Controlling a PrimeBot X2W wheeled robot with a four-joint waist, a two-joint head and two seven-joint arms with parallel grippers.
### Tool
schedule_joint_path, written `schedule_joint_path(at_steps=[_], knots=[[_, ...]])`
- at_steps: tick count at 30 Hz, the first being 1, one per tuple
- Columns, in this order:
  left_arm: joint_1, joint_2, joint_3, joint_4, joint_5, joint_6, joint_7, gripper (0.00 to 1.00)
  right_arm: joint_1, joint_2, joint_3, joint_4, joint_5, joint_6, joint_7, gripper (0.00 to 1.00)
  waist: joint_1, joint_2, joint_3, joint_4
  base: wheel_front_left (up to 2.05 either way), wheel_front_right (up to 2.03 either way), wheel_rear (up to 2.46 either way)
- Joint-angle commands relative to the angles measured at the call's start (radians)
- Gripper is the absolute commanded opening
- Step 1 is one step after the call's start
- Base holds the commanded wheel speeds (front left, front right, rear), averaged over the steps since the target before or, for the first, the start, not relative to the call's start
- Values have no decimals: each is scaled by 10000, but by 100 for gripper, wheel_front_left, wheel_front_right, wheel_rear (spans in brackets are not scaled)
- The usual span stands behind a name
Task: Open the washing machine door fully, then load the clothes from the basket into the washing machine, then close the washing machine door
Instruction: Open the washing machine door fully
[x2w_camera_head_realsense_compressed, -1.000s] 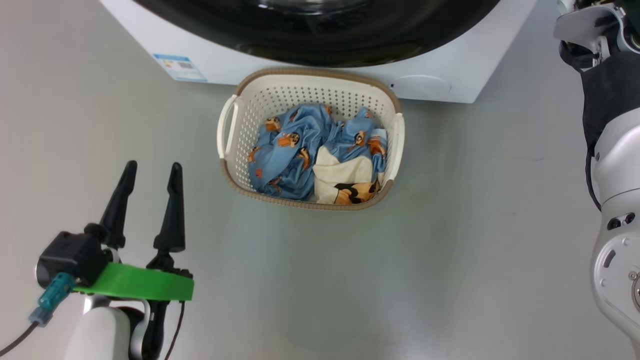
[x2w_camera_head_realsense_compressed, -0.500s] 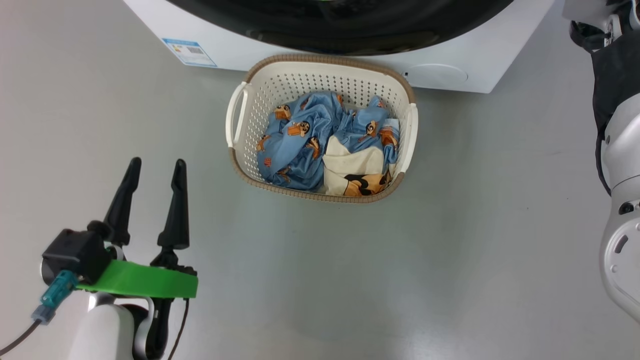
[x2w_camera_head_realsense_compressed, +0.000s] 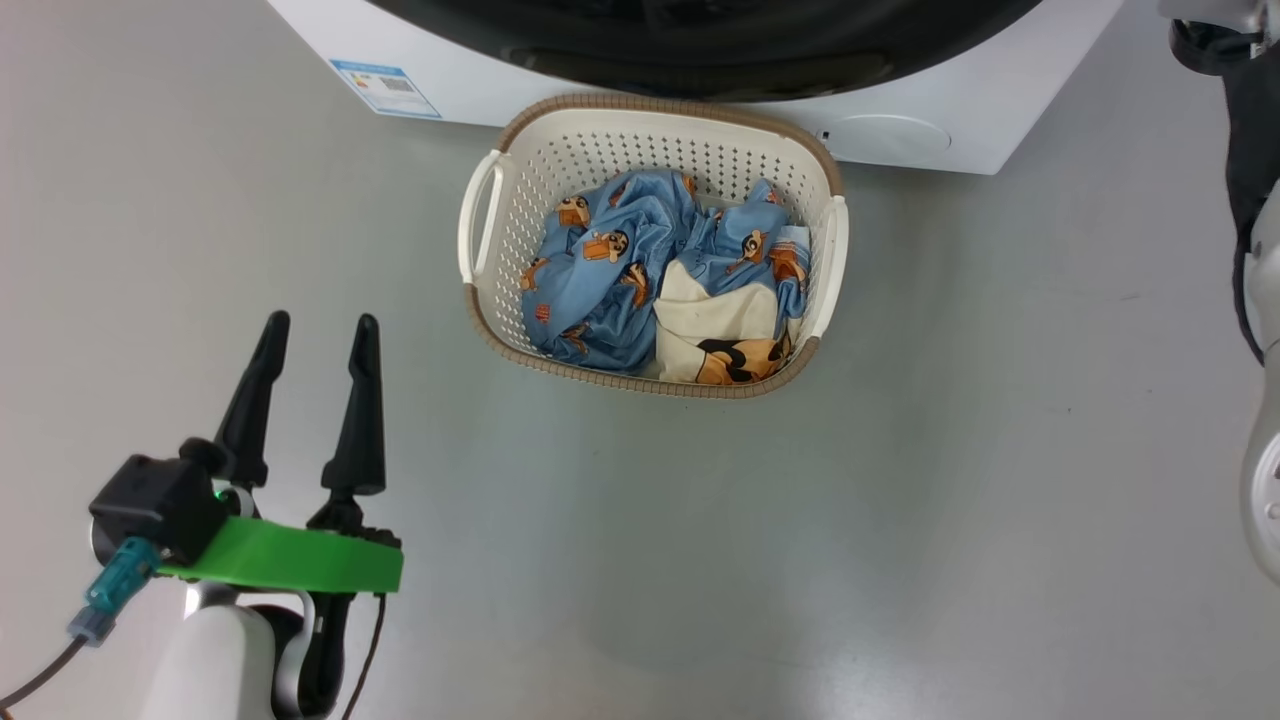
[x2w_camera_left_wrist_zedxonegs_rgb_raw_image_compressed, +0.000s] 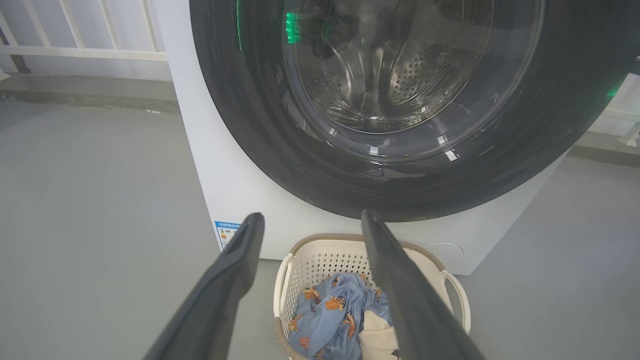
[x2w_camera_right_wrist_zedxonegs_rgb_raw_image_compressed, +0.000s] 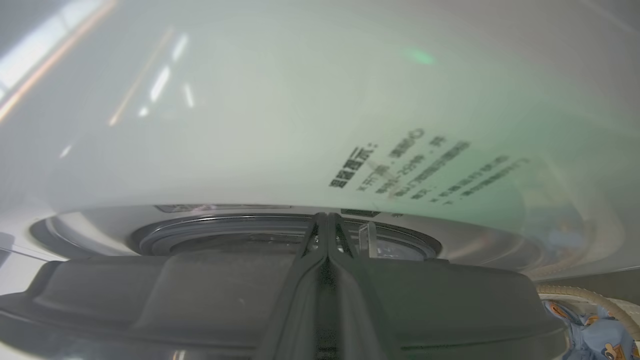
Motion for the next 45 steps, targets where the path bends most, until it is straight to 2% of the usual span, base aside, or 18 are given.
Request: schedule_joint_path(at_steps=[1, 10, 20, 29, 40, 45], knots=[[-179, 196, 291, -277, -115, -16, -65, 100, -379, 310, 88, -175, -76, 17, 394, 0, 0, -1, -3, 2, 0, 0, 0], [-111, 181, 292, -366, -22, -16, -65, 100, 114, -72, 199, -699, 131, 17, 2586, 0, 0, -1, -203, 46, 0, 0, 0], [56, 234, 236, -490, 48, -16, -65, 100, 862, -206, -62, -1250, 241, 17, 4666, 0, 0, -1, -515, 12, 0, 0, 0], [147, 294, 168, -599, 53, -16, -65, 100, 1508, 301, -402, -1719, 209, 17, 6419, 0, 0, -1, -730, -19, 0, 0, 0], [234, 351, 138, -645, 46, -16, -65, 100, 2654, 998, -576, -3303, 155, 17, 9057, 0, 0, -1, -983, -61, 0, 0, 0], [235, 350, 34, -613, 57, -16, -65, 100, 3106, 1029, -52, -3640, 998, 17, 10133, 0, 0, -1, -1111, -22, 0, 0, 0]])
